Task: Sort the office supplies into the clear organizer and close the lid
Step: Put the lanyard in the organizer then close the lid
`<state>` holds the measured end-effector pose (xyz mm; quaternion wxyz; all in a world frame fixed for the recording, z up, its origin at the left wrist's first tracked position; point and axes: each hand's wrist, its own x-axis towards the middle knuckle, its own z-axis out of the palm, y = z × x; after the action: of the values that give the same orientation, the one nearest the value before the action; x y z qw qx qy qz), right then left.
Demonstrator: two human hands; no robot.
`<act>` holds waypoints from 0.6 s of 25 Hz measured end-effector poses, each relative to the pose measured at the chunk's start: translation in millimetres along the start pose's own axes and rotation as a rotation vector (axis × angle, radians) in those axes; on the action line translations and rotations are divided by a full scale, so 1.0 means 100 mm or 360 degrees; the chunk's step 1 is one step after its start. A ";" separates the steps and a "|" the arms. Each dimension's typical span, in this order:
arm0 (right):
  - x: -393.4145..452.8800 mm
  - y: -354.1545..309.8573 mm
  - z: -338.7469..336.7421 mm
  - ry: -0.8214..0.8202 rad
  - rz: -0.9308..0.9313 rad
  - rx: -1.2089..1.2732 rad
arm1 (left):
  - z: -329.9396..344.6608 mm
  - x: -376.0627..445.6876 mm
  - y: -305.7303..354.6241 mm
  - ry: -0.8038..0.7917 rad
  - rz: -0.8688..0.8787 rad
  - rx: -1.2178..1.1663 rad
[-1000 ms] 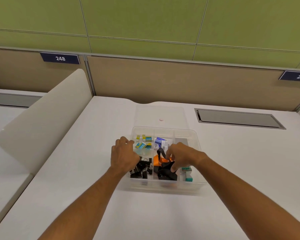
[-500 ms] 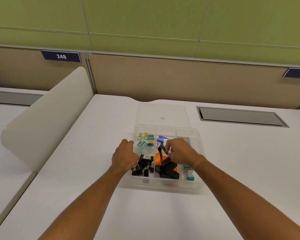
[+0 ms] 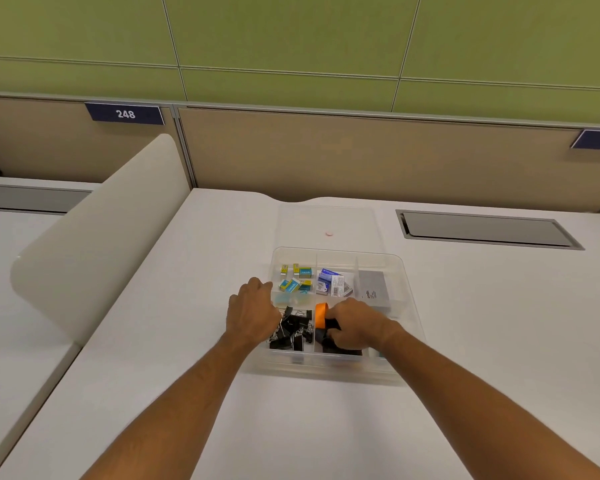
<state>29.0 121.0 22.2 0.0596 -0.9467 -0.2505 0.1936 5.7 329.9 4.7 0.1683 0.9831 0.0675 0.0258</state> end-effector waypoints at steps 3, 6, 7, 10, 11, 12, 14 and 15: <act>-0.07 0.04 -0.10 0.0201 0.0037 0.0219 | 0.02 -0.01 -0.05 0.0074 0.0076 0.0096; -0.13 0.13 -0.16 0.0349 0.0147 0.0298 | 0.01 -0.02 -0.06 0.0076 0.0124 0.0081; -0.14 0.16 -0.17 0.0357 0.0174 0.0320 | 0.00 -0.02 -0.06 0.0072 0.0138 0.0080; -0.21 0.29 -0.21 0.0399 0.0226 0.0348 | -0.01 0.00 -0.04 0.0045 0.0157 0.0084; -0.22 0.33 -0.23 0.0434 0.0226 0.0327 | -0.02 0.01 -0.03 0.0047 0.0167 0.0082; -0.23 0.37 -0.24 0.0475 0.0227 0.0290 | -0.02 0.03 -0.02 0.0052 0.0181 0.0080; -0.23 0.44 -0.26 0.0541 0.0257 0.0192 | -0.01 0.08 0.00 0.0055 0.0202 0.0066; -0.21 0.47 -0.27 0.0564 0.0282 0.0147 | -0.01 0.11 0.03 0.0047 0.0204 0.0055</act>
<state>44.5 69.1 44.0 0.1289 -0.9806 -0.1425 0.0398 16.9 329.1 6.9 0.1483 0.9877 0.0074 0.0497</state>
